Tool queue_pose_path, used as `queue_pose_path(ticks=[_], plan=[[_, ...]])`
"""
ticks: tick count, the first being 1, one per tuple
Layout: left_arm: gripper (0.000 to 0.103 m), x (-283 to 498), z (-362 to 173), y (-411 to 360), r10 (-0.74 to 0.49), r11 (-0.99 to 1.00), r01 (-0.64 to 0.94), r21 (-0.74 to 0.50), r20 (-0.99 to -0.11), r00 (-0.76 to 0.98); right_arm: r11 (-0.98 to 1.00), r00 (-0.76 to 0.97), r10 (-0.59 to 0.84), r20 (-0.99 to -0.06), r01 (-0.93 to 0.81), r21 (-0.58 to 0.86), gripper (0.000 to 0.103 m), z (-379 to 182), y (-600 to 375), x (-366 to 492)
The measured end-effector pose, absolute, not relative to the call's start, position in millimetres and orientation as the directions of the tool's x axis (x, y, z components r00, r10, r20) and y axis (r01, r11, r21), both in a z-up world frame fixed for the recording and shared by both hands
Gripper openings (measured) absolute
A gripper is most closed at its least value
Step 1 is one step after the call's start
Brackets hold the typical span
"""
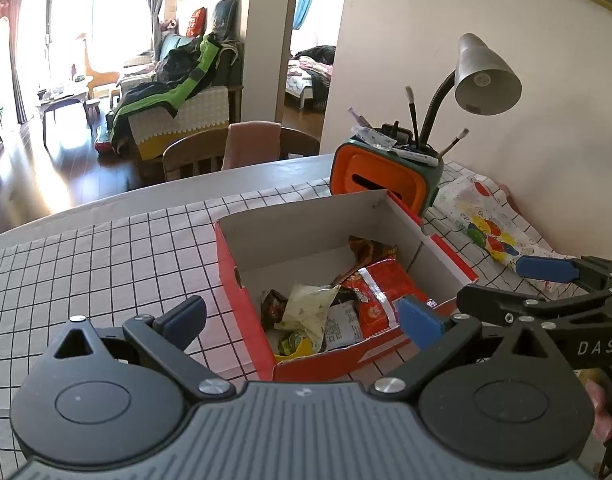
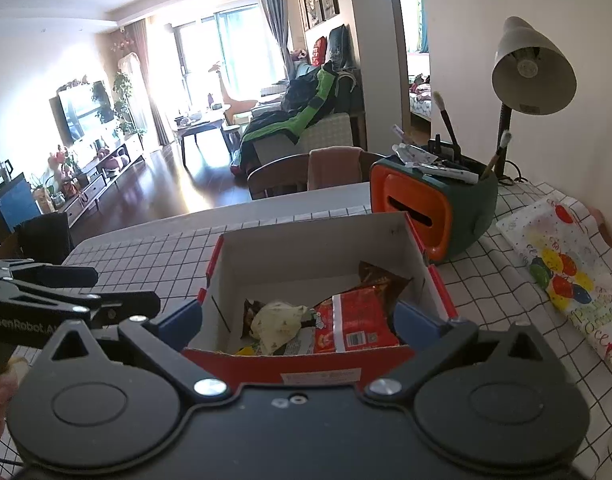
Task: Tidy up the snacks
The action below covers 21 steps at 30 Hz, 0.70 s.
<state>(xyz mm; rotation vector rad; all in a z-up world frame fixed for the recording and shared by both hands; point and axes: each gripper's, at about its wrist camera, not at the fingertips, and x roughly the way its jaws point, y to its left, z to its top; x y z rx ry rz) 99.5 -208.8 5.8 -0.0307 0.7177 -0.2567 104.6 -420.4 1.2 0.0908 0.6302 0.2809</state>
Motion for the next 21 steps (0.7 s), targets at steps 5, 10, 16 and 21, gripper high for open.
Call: queue_pose_path(ticks=[5, 10, 16, 21], plan=[[0.103, 98, 6, -210, -0.23, 0.971, 0.22, -0.098, -0.644, 0.73, 0.959, 0.771, 0.284, -0.57, -0.226, 0.172, 0.103, 0, -421, 104], [0.103, 100, 2, -211, -0.232, 0.97, 0.223, -0.1, -0.655, 0.719, 0.961, 0.765, 0.276, -0.581, -0.214, 0.175, 0.103, -3, -423, 104], [0.103, 102, -3, -211, -0.237, 0.969, 0.221, -0.109, -0.664, 0.709, 0.963, 0.761, 0.267, -0.591, -0.199, 0.18, 0.103, -5, -425, 104], [0.103, 103, -4, -211, -0.239, 0.968, 0.222, -0.112, -0.667, 0.706, 0.966, 0.758, 0.259, -0.599, -0.187, 0.181, 0.103, -7, -426, 103]])
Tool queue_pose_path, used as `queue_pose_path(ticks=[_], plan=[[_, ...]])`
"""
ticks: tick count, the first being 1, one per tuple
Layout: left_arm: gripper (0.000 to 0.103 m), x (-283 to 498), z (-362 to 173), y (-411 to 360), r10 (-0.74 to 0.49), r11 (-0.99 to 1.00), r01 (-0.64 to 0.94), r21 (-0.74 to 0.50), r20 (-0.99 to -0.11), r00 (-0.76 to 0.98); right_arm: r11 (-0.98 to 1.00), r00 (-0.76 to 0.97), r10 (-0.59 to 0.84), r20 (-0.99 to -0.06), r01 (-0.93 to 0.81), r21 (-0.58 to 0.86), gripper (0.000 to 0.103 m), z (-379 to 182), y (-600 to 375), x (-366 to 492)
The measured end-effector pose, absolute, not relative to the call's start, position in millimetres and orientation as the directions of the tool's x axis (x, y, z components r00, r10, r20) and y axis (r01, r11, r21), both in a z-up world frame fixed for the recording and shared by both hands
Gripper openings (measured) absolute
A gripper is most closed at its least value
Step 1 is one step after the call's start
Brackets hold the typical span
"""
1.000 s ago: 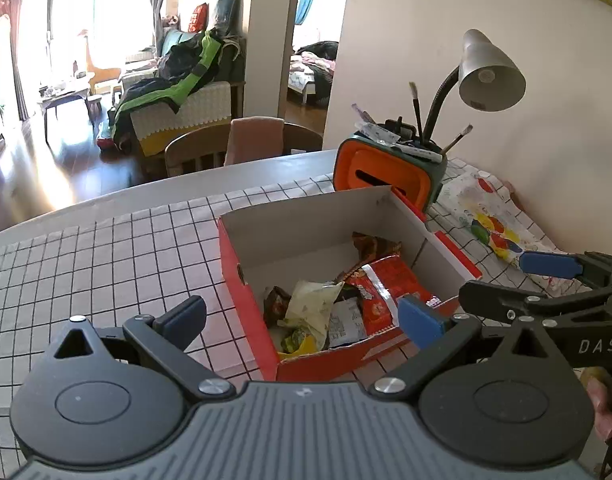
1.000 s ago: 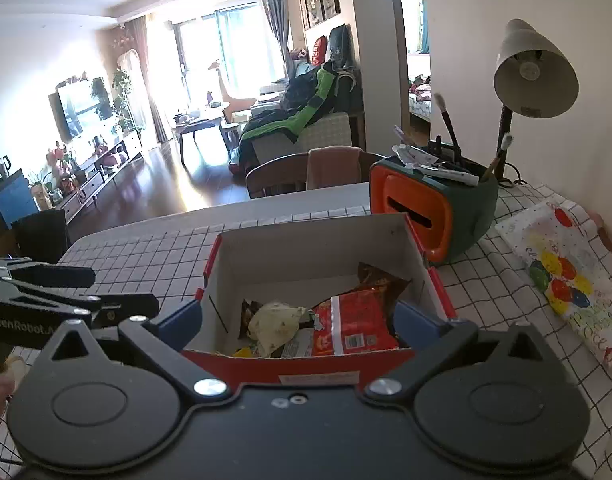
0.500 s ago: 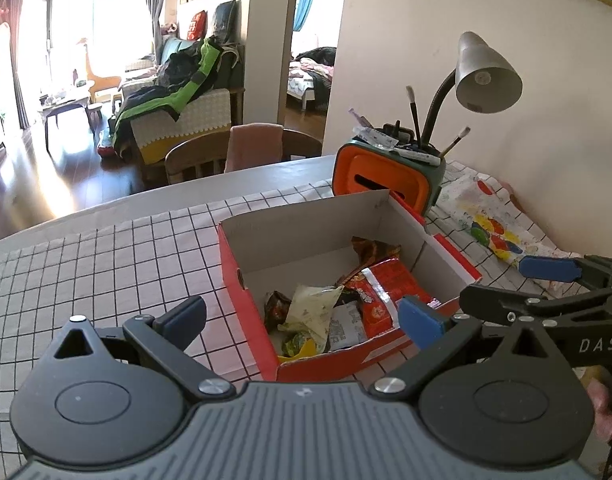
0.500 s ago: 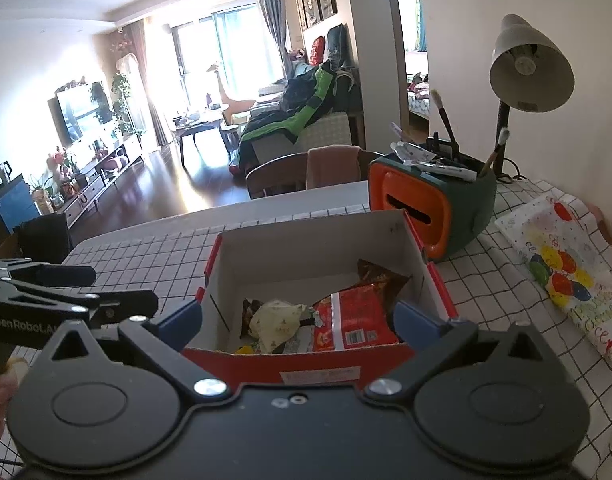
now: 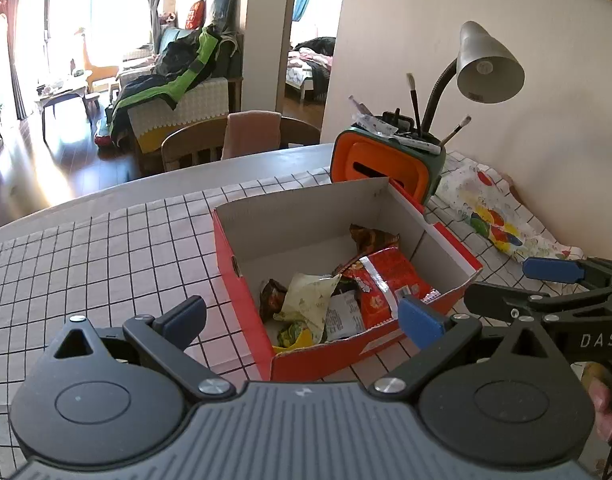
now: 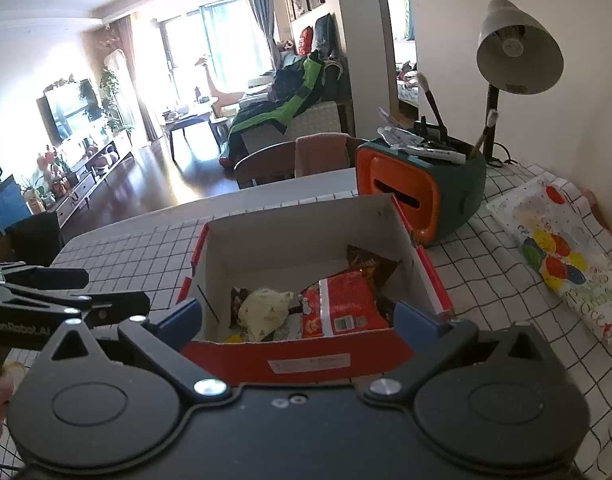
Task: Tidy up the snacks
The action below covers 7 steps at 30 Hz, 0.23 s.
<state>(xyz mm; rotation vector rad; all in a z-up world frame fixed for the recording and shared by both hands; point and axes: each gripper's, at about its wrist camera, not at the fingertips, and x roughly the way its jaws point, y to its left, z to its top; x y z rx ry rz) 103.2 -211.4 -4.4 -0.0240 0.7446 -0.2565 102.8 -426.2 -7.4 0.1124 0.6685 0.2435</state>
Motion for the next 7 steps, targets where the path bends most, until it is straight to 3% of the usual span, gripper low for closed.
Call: queue_pose_path(ticks=[7], plan=[[0.103, 104.0, -7.0, -211.9, -0.242, 0.967, 0.226, -0.114, -0.677, 0.695, 0.967, 0.754, 0.252, -0.607, -0.176, 0.184, 0.103, -9.1, -427.3, 98.7]])
